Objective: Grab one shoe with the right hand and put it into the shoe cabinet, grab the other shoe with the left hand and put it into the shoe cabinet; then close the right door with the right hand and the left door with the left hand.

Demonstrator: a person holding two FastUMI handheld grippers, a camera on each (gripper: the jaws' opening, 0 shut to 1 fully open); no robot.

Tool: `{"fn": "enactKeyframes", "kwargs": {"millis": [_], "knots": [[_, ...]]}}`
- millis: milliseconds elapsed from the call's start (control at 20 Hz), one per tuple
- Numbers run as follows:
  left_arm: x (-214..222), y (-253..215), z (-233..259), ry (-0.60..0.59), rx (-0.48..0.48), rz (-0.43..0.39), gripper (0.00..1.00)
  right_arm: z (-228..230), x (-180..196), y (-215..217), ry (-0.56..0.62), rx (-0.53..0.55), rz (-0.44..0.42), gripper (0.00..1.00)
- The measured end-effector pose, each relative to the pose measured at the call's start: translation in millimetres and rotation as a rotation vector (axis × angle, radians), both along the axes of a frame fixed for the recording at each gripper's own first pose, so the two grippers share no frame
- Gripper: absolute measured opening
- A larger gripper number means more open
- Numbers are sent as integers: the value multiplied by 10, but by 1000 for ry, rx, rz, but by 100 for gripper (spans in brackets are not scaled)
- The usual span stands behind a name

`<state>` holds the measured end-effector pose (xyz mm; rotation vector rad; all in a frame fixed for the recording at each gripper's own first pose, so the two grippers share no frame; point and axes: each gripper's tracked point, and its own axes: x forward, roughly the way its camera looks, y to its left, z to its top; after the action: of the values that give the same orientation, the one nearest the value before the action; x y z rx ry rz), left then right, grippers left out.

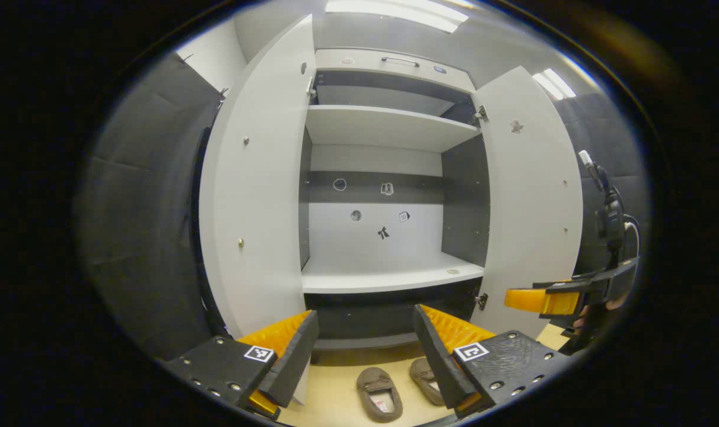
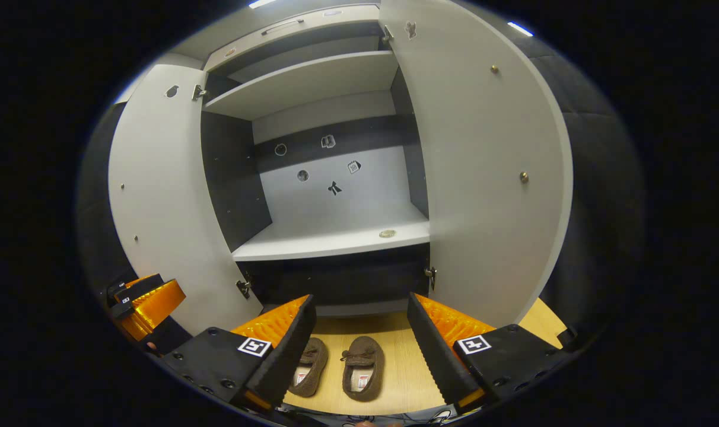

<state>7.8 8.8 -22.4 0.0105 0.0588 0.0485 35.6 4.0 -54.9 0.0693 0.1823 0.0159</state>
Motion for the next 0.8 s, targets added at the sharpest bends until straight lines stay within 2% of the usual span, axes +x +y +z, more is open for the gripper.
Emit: {"fn": "enactKeyframes", "kwargs": {"millis": [50, 200, 250, 300, 500, 800], "knots": [[2, -15, 8, -2, 3, -3, 93, -126, 43, 34, 34, -1, 11, 98], [18, -68, -15, 0, -7, -19, 93, -439, 191, 180, 123, 32, 57, 98], [20, -75, -20, 1, -15, -24, 99, -549, 240, 223, 149, 47, 65, 98], [15, -79, -29, 2, -22, -28, 93, -653, 296, 243, 176, 61, 68, 98], [12, -101, -84, 17, -39, -48, 93, -1167, 504, 351, 290, 88, 85, 98], [-46, -63, -176, 44, -43, -54, 93, -1894, 654, 459, 456, 73, 106, 99]]}}
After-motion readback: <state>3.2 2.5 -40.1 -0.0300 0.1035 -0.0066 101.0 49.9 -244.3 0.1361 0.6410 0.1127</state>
